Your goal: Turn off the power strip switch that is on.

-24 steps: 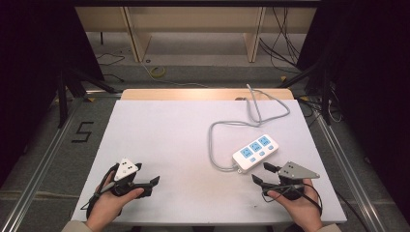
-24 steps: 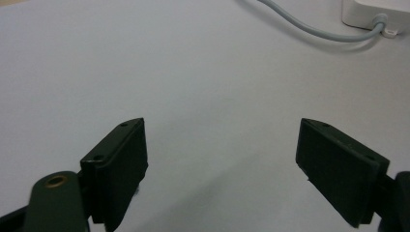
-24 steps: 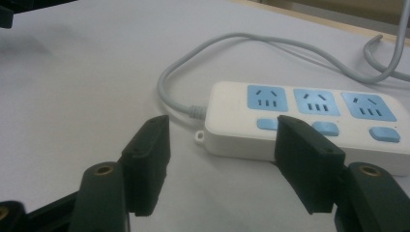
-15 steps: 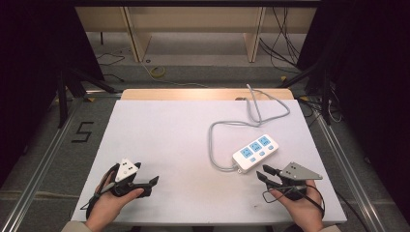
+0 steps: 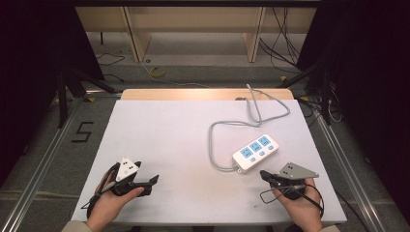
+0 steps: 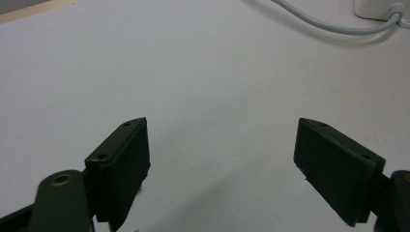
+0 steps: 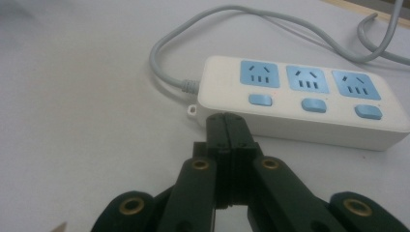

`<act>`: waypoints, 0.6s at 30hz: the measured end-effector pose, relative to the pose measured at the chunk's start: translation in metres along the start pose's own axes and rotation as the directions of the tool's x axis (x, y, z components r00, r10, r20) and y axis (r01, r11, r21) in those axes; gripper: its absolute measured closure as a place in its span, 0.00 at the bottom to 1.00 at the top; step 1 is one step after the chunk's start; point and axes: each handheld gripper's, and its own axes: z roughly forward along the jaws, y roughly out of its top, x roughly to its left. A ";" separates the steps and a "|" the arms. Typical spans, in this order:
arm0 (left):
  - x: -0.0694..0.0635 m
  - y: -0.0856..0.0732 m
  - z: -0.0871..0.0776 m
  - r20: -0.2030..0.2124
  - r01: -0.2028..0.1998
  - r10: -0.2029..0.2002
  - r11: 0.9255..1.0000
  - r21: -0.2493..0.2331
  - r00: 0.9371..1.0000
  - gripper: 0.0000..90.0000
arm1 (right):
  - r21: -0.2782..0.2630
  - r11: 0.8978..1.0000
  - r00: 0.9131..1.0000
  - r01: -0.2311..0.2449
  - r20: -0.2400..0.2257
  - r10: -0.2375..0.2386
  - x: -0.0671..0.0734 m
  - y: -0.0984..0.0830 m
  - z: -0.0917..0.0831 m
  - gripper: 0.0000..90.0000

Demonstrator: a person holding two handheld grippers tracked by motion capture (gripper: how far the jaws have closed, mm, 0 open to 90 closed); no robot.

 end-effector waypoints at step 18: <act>0.000 0.000 0.001 -0.006 -0.005 0.006 1.000 0.005 1.000 0.23 | 0.062 0.996 0.998 -0.056 -0.002 0.056 -0.007 0.017 0.005 1.00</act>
